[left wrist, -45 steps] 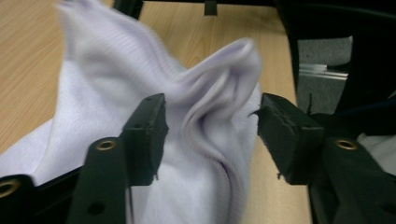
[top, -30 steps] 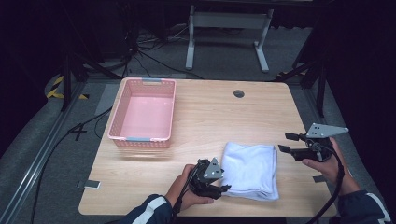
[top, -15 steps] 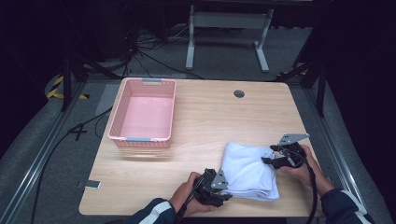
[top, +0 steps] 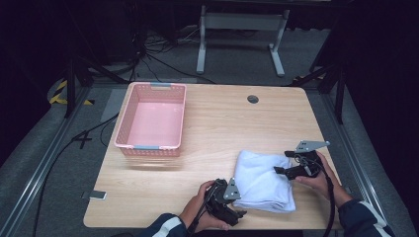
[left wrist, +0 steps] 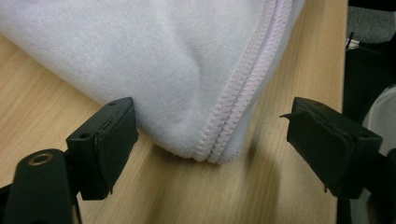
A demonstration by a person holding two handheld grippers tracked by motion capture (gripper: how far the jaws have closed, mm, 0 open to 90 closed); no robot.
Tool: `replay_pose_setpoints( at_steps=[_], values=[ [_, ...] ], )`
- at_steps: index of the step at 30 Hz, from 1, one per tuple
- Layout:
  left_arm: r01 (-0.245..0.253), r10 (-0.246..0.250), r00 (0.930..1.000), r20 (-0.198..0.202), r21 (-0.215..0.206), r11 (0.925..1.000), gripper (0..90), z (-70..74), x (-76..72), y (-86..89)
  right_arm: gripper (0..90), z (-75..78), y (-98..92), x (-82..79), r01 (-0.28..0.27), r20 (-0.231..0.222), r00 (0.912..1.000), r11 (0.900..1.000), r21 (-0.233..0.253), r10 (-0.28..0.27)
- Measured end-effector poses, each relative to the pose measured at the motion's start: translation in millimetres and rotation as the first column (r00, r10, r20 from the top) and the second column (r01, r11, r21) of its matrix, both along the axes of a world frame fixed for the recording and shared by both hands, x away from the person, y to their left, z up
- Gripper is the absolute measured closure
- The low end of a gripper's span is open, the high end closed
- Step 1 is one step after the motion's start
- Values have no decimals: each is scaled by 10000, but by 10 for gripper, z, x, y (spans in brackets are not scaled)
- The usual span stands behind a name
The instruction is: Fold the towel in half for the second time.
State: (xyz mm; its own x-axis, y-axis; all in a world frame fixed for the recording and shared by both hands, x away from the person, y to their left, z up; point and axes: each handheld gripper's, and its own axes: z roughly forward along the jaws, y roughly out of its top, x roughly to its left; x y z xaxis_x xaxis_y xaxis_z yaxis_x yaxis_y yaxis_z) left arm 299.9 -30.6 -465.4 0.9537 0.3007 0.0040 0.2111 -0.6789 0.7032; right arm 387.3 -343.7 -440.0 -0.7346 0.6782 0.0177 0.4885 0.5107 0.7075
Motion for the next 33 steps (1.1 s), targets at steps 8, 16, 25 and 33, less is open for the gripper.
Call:
replay_pose_setpoints(
  at_steps=[8,16,25,33],
  values=[
    [-232,231,9997,37,110,9997,145,-79,30,-75,0,-197,-14,113,566,-880,9946,9983,97,-556],
    [-375,375,9993,37,-45,9993,338,-55,96,-42,256,-148,36,56,-276,-991,9946,9994,207,295],
    [-123,117,9996,275,194,9997,574,-11,144,-66,533,-132,78,48,-756,-1405,9864,9946,706,849],
    [107,-119,9995,308,386,9992,622,11,176,-54,626,-106,107,2,-873,-1074,9898,9942,628,937]
  ],
)
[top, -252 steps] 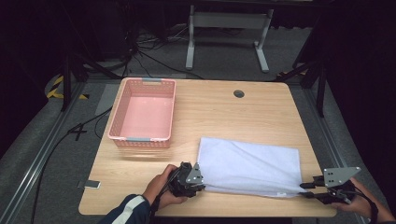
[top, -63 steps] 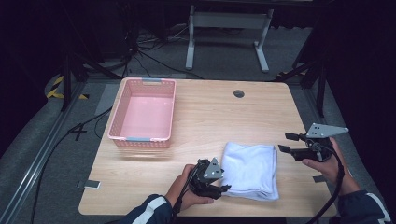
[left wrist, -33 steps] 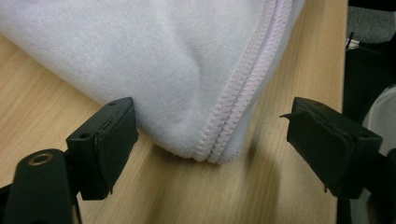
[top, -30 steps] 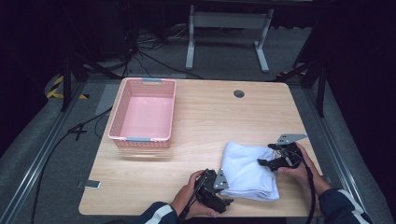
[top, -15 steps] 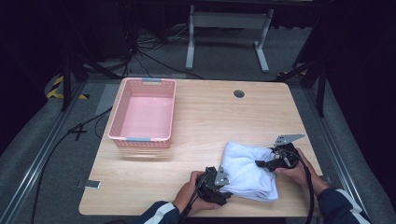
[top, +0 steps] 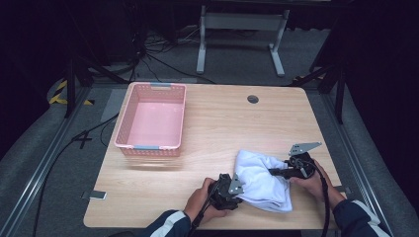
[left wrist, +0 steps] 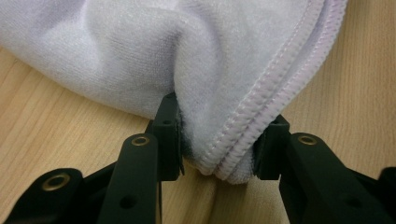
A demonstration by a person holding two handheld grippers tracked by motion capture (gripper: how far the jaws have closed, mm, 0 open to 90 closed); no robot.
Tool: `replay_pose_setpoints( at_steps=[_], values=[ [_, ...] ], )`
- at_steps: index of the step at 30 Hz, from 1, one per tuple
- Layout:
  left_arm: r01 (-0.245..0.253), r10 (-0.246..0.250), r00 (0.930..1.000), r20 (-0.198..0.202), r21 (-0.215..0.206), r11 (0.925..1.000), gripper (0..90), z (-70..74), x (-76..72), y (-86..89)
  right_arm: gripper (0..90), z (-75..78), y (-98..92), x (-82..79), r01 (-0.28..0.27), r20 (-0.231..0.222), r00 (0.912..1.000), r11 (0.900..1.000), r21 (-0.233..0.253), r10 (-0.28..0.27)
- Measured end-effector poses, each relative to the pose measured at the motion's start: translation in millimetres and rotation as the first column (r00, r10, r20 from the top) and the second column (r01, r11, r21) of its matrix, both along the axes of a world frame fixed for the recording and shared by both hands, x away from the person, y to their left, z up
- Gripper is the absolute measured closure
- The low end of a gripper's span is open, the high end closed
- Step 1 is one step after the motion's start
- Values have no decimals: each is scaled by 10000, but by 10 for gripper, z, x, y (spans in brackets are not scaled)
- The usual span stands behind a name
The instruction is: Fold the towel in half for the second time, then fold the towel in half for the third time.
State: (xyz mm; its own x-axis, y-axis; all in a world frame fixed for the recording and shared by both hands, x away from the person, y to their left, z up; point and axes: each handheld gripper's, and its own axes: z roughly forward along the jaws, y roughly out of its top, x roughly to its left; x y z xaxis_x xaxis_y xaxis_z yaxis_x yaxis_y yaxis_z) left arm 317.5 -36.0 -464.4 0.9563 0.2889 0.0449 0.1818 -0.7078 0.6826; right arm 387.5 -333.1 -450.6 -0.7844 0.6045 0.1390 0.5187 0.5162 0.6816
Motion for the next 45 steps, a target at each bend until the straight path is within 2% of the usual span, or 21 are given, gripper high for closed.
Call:
replay_pose_setpoints(
  at_steps=[11,20,33,41,45],
  values=[
    [-110,110,9999,107,8,9999,642,20,47,65,645,48,60,-26,40,477,9989,10000,-82,-36],
    [-563,564,9977,365,-37,9984,647,73,117,193,646,138,167,59,-28,968,9953,10000,-8,29],
    [-1306,1342,9866,927,-433,9905,648,224,285,365,646,338,345,245,-3,1646,9864,9999,127,-18],
    [-1617,1681,9795,1106,-649,9847,651,315,350,484,645,438,491,363,-98,1780,9840,9998,146,70],
    [-1907,1992,9732,1151,-809,9783,651,373,383,567,644,499,601,429,-189,1889,9819,9997,150,157]
  ],
)
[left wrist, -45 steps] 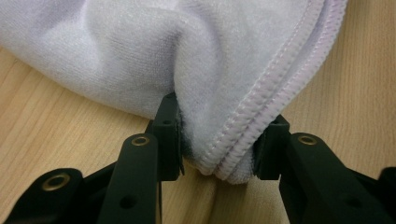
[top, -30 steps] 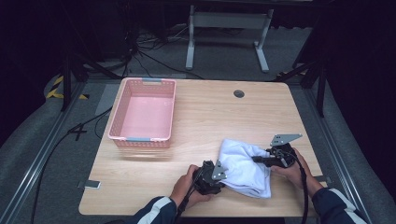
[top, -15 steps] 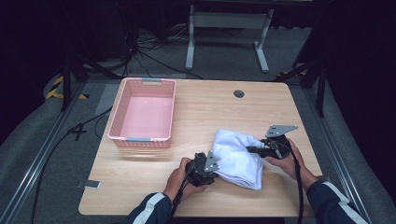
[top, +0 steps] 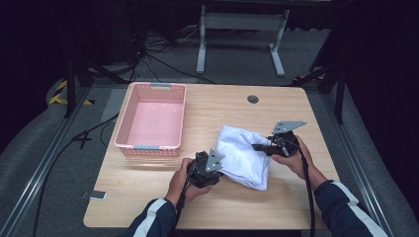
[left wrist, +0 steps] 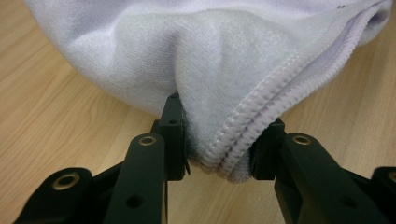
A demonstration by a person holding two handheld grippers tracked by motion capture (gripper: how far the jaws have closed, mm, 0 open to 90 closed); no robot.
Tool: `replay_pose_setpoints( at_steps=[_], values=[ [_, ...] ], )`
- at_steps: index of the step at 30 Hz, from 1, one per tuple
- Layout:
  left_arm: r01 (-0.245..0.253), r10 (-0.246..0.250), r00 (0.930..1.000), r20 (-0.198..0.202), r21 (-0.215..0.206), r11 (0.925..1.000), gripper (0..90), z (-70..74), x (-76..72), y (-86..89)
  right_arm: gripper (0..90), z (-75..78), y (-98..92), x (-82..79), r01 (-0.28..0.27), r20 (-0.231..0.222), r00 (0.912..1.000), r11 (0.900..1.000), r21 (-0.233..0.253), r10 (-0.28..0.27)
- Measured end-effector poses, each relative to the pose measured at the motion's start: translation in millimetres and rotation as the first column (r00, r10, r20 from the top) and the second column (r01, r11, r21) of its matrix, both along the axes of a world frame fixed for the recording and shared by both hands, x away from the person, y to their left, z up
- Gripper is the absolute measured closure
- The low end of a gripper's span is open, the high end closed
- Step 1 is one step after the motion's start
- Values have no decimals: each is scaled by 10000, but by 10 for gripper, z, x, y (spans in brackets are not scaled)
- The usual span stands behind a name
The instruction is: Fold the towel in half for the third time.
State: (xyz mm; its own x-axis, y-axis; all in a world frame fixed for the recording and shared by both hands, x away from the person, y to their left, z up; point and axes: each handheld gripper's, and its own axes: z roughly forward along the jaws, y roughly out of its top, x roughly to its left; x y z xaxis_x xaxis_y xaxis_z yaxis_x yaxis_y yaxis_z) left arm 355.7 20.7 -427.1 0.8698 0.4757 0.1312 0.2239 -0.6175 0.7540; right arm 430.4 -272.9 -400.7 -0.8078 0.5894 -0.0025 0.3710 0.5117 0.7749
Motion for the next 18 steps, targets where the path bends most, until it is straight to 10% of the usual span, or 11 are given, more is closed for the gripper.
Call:
replay_pose_setpoints(
  at_steps=[18],
  values=[
    [-1219,1292,9865,1009,-753,9897,651,361,72,466,642,448,486,260,-613,758,9954,9978,239,594]
  ],
)
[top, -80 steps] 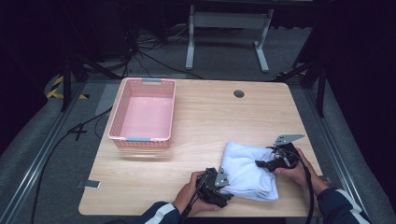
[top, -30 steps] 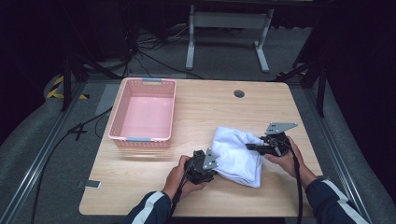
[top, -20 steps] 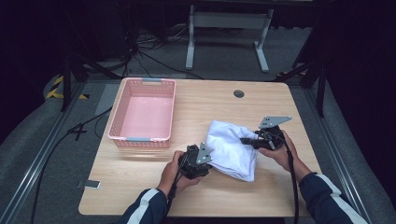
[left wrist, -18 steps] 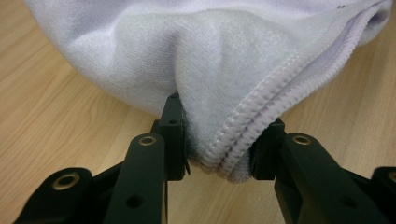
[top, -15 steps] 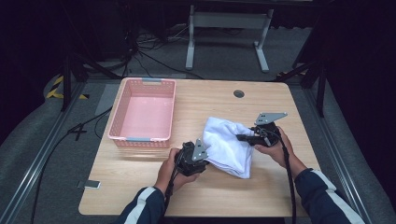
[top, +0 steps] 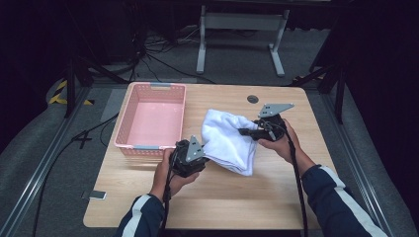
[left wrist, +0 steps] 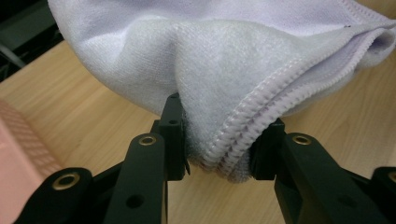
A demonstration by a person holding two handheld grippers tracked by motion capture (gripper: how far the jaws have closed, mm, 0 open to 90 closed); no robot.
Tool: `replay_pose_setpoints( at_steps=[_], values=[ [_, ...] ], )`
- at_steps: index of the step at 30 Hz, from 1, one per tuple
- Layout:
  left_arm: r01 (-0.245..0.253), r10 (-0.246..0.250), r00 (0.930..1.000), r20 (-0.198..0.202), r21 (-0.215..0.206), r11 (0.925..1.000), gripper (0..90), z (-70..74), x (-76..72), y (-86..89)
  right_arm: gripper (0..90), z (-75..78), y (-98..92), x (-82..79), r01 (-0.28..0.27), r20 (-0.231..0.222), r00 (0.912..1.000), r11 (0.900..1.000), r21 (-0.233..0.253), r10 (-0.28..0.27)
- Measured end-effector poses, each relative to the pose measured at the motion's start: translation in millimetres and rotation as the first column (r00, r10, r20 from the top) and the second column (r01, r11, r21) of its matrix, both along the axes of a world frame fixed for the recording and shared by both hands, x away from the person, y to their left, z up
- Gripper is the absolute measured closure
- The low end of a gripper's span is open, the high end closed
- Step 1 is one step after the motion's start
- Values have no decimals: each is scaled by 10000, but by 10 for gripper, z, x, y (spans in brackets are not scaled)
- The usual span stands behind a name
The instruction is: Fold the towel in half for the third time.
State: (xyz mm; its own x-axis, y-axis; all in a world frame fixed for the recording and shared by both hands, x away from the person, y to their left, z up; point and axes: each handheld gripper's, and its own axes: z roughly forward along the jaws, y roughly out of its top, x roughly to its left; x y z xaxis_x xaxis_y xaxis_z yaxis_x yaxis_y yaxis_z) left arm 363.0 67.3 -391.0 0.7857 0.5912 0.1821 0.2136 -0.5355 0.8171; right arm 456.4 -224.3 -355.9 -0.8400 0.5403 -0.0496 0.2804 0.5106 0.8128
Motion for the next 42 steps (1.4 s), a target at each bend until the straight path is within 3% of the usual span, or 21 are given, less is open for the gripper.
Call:
replay_pose_setpoints(
  at_steps=[7,15,17,22,25,33,42],
  values=[
    [-588,588,9981,199,-19,9983,650,64,21,245,641,126,314,128,-377,217,9991,9993,-7,377],
    [-1294,1305,9912,236,-414,9907,650,139,33,555,640,236,673,272,-707,250,9972,9974,126,704],
    [-1587,1603,9868,205,-652,9852,651,156,47,665,641,252,778,317,-774,220,9968,9969,166,770],
    [-2040,2061,9780,325,-577,9773,651,146,89,827,640,249,1018,424,-863,222,9961,9960,237,858],
    [-2401,2425,9695,344,-626,9687,652,141,128,935,640,228,1143,487,-897,183,9959,9954,336,891],
    [-3022,3036,9527,167,-565,9516,652,120,179,1144,639,220,1437,639,-962,53,9954,9941,493,961],
    [-3727,3738,9275,97,-584,9261,651,131,214,1378,639,272,1772,732,-1114,197,9937,9932,347,1107]
  ],
)
